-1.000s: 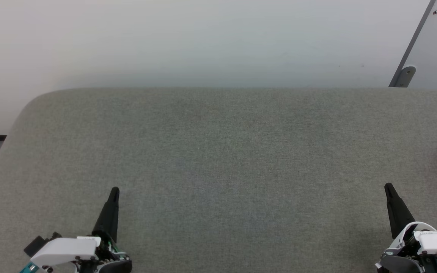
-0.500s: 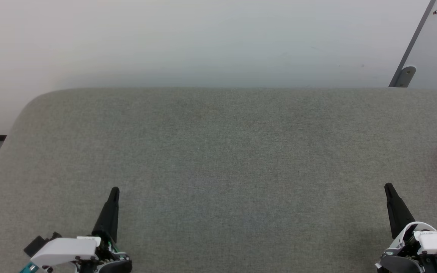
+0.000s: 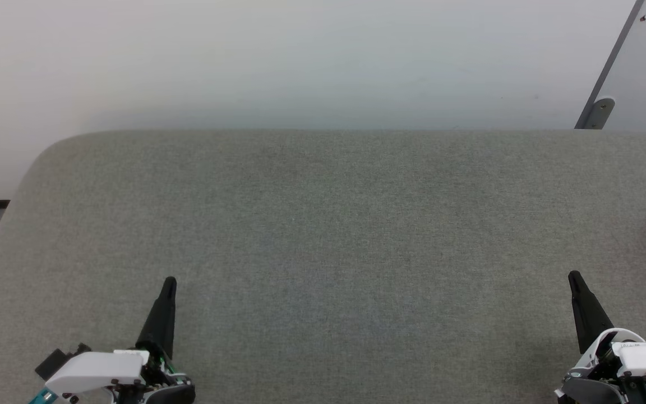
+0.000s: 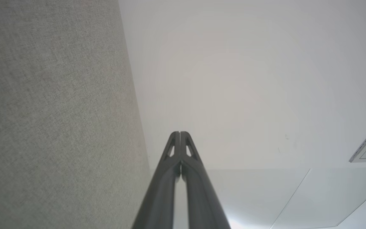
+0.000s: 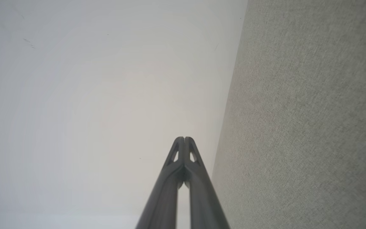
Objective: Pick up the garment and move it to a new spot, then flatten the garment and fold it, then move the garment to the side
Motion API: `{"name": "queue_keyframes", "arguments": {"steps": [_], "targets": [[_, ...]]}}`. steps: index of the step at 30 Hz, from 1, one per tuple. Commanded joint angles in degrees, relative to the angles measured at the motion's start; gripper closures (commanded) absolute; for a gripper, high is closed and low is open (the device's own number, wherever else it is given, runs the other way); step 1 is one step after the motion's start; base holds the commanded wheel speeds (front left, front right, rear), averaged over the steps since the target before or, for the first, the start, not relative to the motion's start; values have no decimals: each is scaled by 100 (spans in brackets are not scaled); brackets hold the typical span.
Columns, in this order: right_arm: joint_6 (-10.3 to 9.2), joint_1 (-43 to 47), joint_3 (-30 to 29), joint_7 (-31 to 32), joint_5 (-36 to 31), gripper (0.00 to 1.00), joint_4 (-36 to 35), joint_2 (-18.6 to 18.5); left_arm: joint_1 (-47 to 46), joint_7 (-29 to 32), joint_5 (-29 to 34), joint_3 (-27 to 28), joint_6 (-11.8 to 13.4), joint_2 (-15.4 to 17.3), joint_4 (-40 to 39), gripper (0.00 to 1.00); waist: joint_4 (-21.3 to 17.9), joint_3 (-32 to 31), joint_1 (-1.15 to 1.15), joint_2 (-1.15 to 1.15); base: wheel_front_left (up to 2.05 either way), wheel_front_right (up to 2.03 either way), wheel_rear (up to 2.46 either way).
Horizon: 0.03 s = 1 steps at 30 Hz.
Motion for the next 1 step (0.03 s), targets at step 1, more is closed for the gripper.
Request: {"name": "queue_keyframes", "arguments": {"steps": [1], "targets": [[-8, -11, -1, 13, 25, 100, -12, 15, -50, 9, -20, 12, -31, -3, 3, 100, 0, 0, 0, 0, 0, 0, 0]]}}
